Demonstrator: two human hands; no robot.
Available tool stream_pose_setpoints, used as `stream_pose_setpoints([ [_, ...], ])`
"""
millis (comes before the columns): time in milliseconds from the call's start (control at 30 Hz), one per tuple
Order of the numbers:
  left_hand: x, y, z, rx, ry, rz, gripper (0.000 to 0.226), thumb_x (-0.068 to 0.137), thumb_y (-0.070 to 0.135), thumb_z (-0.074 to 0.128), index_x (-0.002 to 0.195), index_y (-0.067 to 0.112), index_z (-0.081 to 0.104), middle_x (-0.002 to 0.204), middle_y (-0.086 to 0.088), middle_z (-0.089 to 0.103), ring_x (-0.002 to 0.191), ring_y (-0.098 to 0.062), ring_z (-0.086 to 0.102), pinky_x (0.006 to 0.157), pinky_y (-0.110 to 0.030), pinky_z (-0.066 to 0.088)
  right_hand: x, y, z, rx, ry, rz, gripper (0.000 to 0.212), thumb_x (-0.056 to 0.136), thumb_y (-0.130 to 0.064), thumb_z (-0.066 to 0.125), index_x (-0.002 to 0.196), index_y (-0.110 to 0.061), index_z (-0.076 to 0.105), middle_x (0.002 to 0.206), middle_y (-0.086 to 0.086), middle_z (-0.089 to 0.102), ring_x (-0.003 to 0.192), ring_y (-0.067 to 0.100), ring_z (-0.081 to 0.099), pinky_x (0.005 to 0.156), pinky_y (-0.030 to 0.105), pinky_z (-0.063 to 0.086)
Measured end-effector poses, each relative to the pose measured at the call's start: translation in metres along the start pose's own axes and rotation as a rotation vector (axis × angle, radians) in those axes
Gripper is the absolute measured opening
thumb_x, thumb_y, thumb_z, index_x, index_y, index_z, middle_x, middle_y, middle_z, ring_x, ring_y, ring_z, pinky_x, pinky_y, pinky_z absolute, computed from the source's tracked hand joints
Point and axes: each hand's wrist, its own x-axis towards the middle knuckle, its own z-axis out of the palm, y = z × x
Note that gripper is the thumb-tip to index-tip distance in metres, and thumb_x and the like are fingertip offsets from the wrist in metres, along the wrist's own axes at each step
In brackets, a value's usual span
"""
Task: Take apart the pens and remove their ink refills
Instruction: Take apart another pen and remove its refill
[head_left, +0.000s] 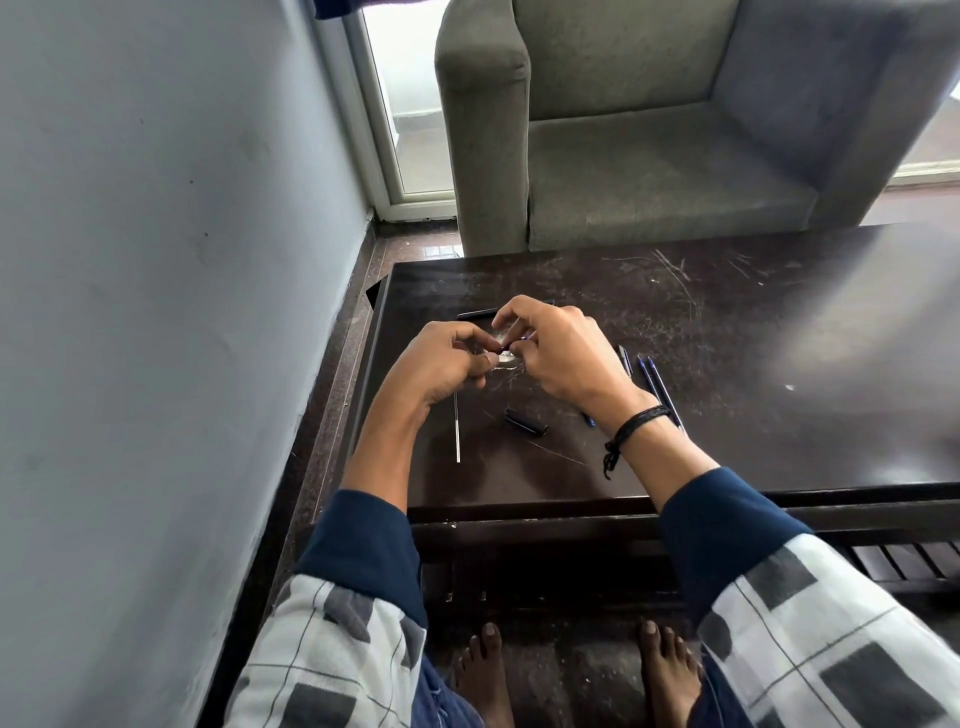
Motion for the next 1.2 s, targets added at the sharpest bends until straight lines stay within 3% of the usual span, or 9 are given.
stream_pose_setpoints([
  [267, 0.002, 0.0, 0.002, 0.056, 0.019, -0.022, 0.014, 0.094, 0.003, 0.066, 0.106, 0.004, 0.073, 0.073, -0.006, 0.06, 0.065, -0.011, 0.056, 0.048, -0.004, 0.042, -0.001, 0.001, 0.002, -0.003, -0.018, -0.008, 0.027, 0.091, -0.014, 0.064, 0.108, -0.034, 0.064, 0.097, -0.014, 0.074, 0.09, 0.018, 0.068, 0.081, 0.036, 0.054],
  [400, 0.006, -0.005, -0.001, 0.048, 0.073, -0.069, 0.01, 0.095, 0.005, 0.066, 0.1, 0.008, 0.074, 0.068, -0.002, 0.061, 0.06, -0.01, 0.056, 0.057, -0.015, 0.046, 0.001, 0.003, -0.007, -0.009, 0.025, -0.014, 0.021, 0.09, -0.019, 0.071, 0.106, -0.032, 0.067, 0.103, -0.017, 0.068, 0.084, 0.007, 0.059, 0.079, 0.03, 0.048],
  [500, 0.009, -0.01, -0.002, 0.073, 0.114, -0.078, 0.01, 0.094, 0.009, 0.067, 0.095, 0.015, 0.075, 0.065, 0.004, 0.063, 0.045, 0.002, 0.053, 0.05, -0.01, 0.041, 0.003, 0.012, -0.019, -0.053, 0.096, 0.075, 0.016, 0.084, -0.016, 0.072, 0.093, -0.028, 0.069, 0.1, -0.011, 0.067, 0.089, 0.015, 0.062, 0.079, 0.032, 0.048],
  [600, 0.009, -0.01, -0.002, 0.076, 0.106, -0.075, 0.01, 0.095, 0.009, 0.067, 0.096, 0.015, 0.075, 0.066, 0.004, 0.062, 0.039, 0.005, 0.05, 0.047, -0.008, 0.039, 0.003, 0.027, -0.028, -0.15, 0.019, 0.258, 0.013, 0.08, -0.013, 0.072, 0.08, -0.026, 0.07, 0.085, -0.007, 0.069, 0.086, 0.023, 0.067, 0.072, 0.029, 0.046],
  [700, 0.01, -0.009, 0.0, 0.082, 0.08, -0.072, 0.009, 0.095, 0.01, 0.067, 0.097, 0.014, 0.075, 0.066, 0.005, 0.063, 0.042, 0.005, 0.051, 0.055, -0.015, 0.042, -0.001, 0.039, -0.03, -0.243, -0.107, 0.352, 0.012, 0.079, -0.011, 0.075, 0.076, -0.021, 0.071, 0.069, -0.006, 0.066, 0.084, 0.027, 0.069, 0.07, 0.03, 0.048],
  [800, 0.01, -0.01, 0.001, 0.084, 0.068, -0.078, 0.009, 0.094, 0.012, 0.068, 0.098, 0.015, 0.075, 0.067, 0.006, 0.063, 0.045, 0.003, 0.052, 0.057, -0.019, 0.04, -0.003, 0.042, -0.027, -0.305, -0.194, 0.386, 0.012, 0.076, -0.017, 0.083, 0.078, -0.018, 0.071, 0.081, 0.006, 0.071, 0.085, 0.032, 0.068, 0.073, 0.035, 0.053],
  [933, 0.011, -0.01, 0.001, 0.075, 0.066, -0.079, 0.009, 0.094, 0.01, 0.068, 0.097, 0.015, 0.075, 0.068, 0.005, 0.062, 0.054, -0.003, 0.055, 0.058, -0.018, 0.041, -0.003, 0.038, -0.022, -0.321, -0.268, 0.401, 0.022, 0.073, -0.021, 0.088, 0.076, -0.017, 0.067, 0.083, 0.008, 0.071, 0.084, 0.032, 0.067, 0.078, 0.037, 0.056],
  [1033, 0.011, -0.011, 0.002, 0.092, 0.061, -0.08, 0.009, 0.095, 0.011, 0.068, 0.097, 0.015, 0.075, 0.066, 0.006, 0.062, 0.047, 0.002, 0.052, 0.056, -0.017, 0.039, -0.004, 0.035, -0.015, -0.356, -0.298, 0.389, 0.018, 0.073, -0.013, 0.083, 0.081, -0.016, 0.066, 0.08, 0.007, 0.072, 0.083, 0.03, 0.07, 0.082, 0.041, 0.059],
  [1200, 0.011, -0.011, 0.002, 0.094, 0.055, -0.078, 0.009, 0.095, 0.012, 0.068, 0.098, 0.016, 0.075, 0.066, 0.005, 0.063, 0.049, 0.001, 0.052, 0.058, -0.02, 0.041, -0.005, 0.033, -0.016, -0.328, -0.305, 0.425, 0.02, 0.072, -0.002, 0.07, 0.088, -0.013, 0.066, 0.076, 0.008, 0.073, 0.065, 0.024, 0.072, 0.075, 0.038, 0.062],
])
